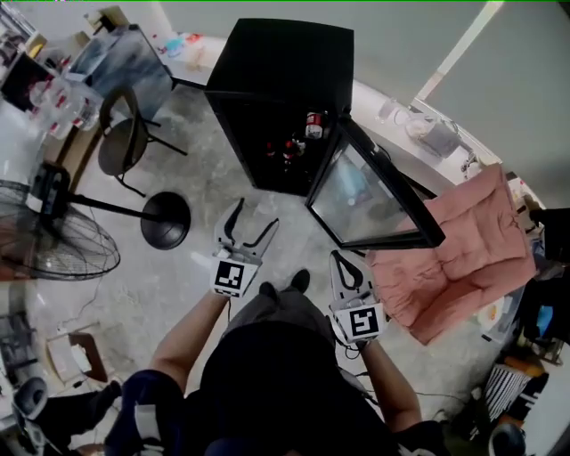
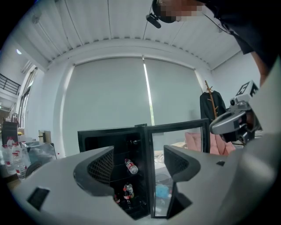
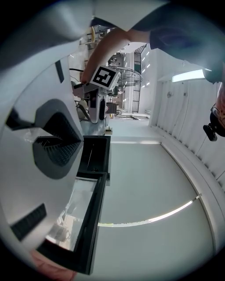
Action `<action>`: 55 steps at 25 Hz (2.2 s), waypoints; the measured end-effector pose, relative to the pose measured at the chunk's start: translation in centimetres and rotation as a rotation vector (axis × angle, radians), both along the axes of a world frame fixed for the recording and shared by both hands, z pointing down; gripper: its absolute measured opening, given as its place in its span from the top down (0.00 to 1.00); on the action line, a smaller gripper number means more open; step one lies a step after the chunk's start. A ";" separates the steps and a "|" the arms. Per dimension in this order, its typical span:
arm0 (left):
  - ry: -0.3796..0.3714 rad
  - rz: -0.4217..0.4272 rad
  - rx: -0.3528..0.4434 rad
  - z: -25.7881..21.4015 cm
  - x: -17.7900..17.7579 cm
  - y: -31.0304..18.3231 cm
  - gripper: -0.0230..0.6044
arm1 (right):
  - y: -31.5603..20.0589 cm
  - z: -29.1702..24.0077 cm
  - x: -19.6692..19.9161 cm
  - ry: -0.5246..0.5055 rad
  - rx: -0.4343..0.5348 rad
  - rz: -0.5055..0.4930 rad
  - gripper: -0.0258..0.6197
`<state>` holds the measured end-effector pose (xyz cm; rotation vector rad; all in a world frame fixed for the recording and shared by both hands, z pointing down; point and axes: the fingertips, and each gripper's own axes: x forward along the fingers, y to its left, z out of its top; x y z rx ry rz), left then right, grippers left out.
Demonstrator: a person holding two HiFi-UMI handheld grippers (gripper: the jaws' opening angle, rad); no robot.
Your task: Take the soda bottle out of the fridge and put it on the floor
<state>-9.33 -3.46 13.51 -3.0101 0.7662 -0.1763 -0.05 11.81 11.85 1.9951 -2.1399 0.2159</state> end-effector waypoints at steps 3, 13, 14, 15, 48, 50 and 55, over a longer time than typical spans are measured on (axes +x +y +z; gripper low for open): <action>-0.005 0.002 0.009 1.1 1.8 -1.6 0.42 | -0.9 1.3 0.7 0.001 -0.022 -0.006 0.93; 0.000 0.050 0.001 10.0 7.8 -8.5 0.42 | -5.1 7.0 3.0 0.000 -0.033 0.081 0.93; -0.003 0.062 0.007 11.1 8.4 -9.3 0.42 | -5.8 7.8 3.3 0.004 -0.029 0.091 0.93; -0.007 0.071 0.013 12.3 9.0 -10.1 0.42 | -6.4 8.5 3.4 0.006 -0.025 0.099 0.93; -0.137 0.007 -0.069 56.7 22.2 -27.1 0.42 | -16.3 37.5 6.9 0.024 0.023 0.065 0.93; -0.142 0.003 -0.068 58.4 22.9 -28.0 0.42 | -16.7 38.4 7.0 0.023 0.038 0.059 0.93; -0.145 -0.032 -0.076 61.4 24.0 -30.0 0.42 | -16.9 40.4 7.1 0.022 0.049 0.046 0.93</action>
